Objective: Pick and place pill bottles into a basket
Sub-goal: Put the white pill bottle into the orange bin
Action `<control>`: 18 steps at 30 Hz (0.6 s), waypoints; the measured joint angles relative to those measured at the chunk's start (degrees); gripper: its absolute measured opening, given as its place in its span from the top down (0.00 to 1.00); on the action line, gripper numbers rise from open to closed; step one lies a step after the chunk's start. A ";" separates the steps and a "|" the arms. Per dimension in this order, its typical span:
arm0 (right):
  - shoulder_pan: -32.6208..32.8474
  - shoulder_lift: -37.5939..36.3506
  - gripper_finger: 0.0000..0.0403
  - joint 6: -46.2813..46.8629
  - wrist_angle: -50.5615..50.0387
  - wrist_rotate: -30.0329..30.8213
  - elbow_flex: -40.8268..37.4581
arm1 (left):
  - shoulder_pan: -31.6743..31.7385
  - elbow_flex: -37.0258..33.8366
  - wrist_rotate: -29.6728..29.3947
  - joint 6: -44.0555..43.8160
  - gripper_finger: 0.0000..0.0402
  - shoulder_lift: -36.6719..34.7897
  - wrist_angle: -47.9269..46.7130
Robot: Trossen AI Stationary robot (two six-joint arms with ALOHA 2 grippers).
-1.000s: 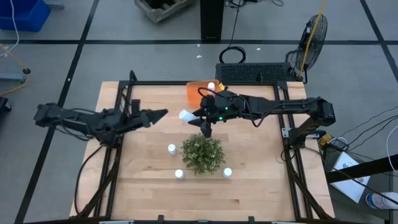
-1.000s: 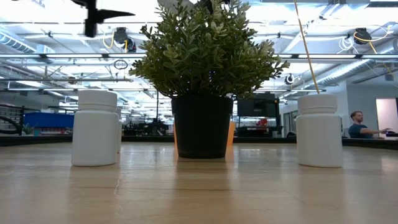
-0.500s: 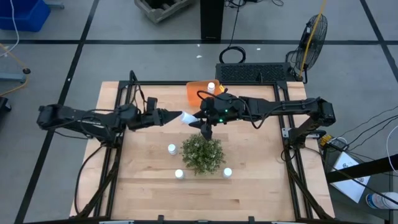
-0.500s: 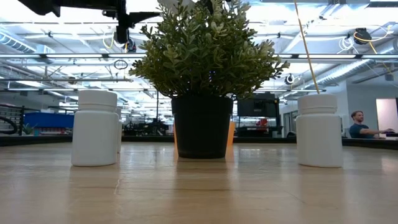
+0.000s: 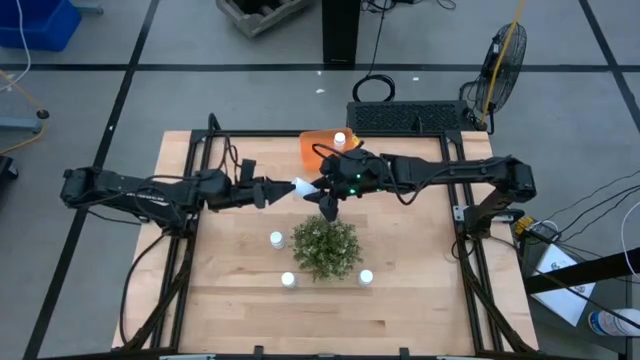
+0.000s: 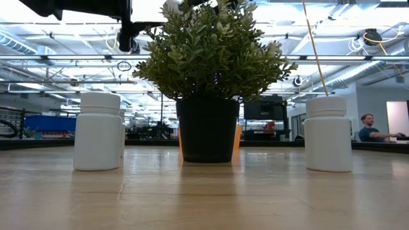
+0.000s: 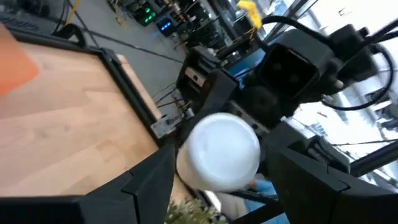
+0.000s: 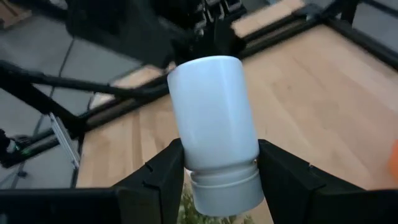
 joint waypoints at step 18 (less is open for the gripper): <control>-1.06 2.34 0.59 1.71 3.28 -3.50 -0.04 | 0.63 0.00 5.16 4.45 0.36 0.68 -3.99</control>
